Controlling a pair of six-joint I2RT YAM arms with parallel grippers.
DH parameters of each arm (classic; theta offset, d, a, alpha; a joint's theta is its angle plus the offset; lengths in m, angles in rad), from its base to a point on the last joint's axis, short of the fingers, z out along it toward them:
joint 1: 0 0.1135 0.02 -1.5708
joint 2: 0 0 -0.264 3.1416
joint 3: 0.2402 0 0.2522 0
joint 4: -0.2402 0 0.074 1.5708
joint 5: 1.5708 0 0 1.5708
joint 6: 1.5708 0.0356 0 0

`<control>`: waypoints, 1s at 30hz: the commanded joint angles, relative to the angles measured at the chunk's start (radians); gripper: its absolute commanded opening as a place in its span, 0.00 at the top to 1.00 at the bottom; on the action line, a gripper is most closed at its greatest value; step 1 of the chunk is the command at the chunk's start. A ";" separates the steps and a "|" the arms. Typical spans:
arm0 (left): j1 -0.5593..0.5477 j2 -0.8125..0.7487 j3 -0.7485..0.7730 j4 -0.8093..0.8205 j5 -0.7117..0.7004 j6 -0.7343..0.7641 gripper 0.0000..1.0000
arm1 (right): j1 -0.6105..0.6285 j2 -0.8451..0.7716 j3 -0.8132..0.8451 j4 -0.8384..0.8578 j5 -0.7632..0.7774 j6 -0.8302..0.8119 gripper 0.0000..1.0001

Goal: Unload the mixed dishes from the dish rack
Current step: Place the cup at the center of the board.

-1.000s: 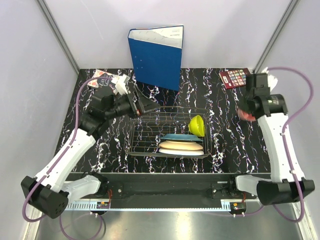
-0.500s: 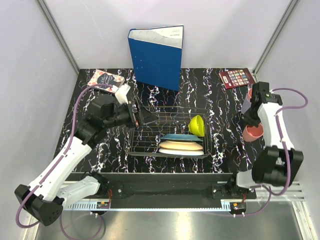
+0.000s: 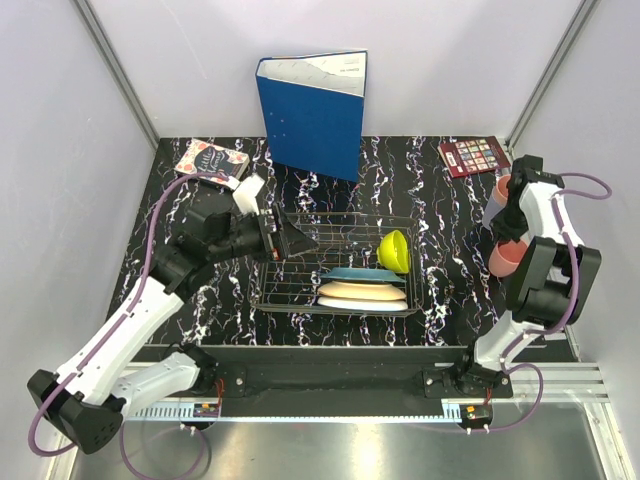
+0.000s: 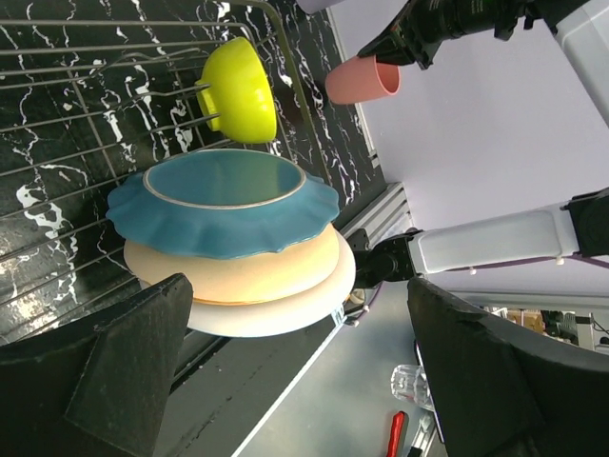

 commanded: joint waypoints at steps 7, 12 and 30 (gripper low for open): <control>-0.004 0.032 0.001 0.024 -0.017 0.026 0.02 | -0.007 0.103 0.106 0.032 -0.004 -0.012 1.00; -0.004 0.049 0.006 0.024 -0.010 0.032 0.02 | -0.007 0.081 0.100 0.040 -0.003 -0.019 0.85; -0.004 0.058 -0.003 0.021 0.003 0.052 0.02 | 0.179 -0.265 0.240 -0.023 -0.176 0.051 0.36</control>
